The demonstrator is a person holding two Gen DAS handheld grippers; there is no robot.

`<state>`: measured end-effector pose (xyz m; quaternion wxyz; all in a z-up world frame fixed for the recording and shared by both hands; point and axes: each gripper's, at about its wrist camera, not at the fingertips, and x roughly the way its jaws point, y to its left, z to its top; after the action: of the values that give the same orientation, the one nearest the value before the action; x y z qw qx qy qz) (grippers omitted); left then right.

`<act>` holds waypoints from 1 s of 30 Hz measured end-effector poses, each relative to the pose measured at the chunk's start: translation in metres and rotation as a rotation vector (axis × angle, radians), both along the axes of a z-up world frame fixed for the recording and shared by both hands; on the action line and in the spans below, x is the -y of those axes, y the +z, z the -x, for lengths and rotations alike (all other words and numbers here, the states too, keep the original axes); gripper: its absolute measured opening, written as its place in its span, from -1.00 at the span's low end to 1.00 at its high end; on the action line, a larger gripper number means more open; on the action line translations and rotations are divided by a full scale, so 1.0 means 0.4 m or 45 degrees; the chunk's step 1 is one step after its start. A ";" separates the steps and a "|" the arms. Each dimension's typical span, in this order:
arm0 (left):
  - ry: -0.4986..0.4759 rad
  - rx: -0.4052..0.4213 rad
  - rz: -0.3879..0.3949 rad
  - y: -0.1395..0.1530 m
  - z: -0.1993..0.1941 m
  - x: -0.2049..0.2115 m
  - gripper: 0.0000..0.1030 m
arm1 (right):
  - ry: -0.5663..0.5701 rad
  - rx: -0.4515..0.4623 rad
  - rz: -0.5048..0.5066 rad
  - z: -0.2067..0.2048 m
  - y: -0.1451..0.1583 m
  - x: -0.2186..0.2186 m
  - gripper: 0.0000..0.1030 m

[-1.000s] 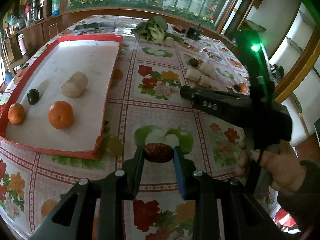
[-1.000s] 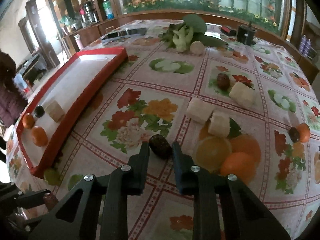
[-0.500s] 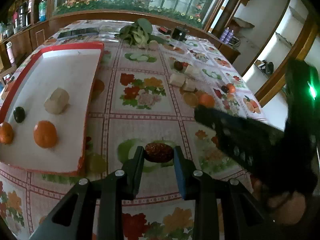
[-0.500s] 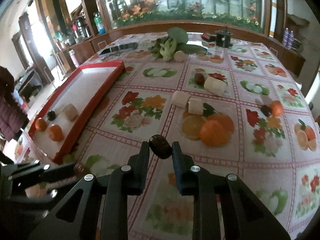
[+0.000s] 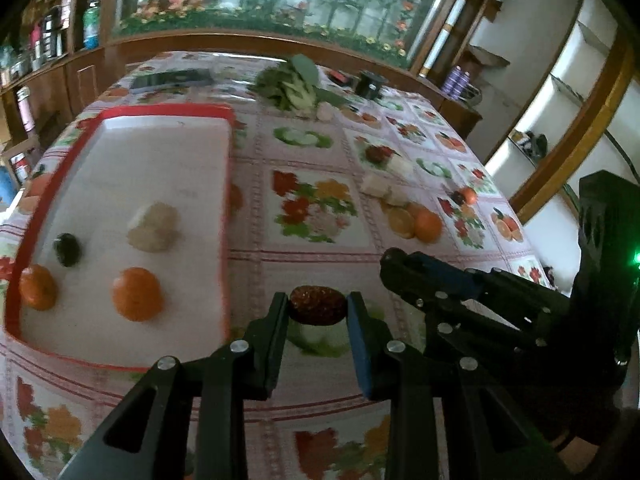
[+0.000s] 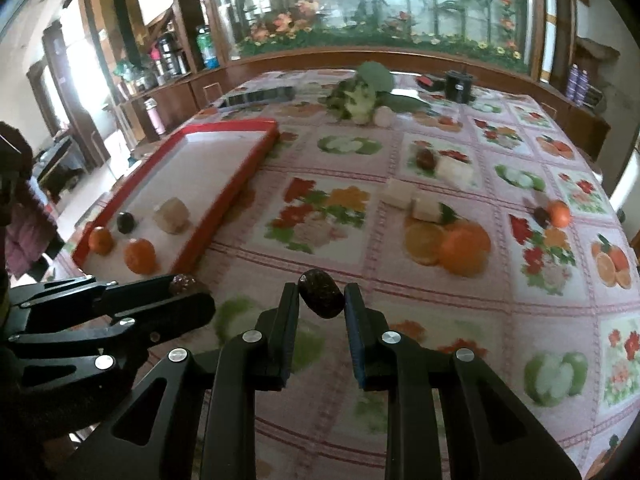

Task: Organize fruits
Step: 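Carry the date and plum with both grippers over the white tray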

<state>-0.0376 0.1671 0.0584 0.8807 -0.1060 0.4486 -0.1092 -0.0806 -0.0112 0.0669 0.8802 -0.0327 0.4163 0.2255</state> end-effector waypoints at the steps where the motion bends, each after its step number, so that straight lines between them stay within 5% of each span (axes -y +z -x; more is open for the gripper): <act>1: 0.018 0.007 -0.007 0.006 0.000 -0.016 -0.38 | 0.018 0.000 -0.003 -0.002 0.003 -0.016 -0.56; 16: 0.373 0.040 -0.084 0.049 0.003 -0.294 -0.38 | 0.258 0.031 -0.060 -0.061 0.054 -0.259 -0.57; 30: 0.483 0.011 -0.122 0.019 -0.076 -0.406 -0.37 | 0.266 0.013 -0.053 -0.161 0.061 -0.350 -0.56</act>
<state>-0.0070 0.3294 0.0662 0.8913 -0.1461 0.4216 0.0799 -0.0163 0.1288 0.0914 0.8546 -0.0585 0.4012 0.3245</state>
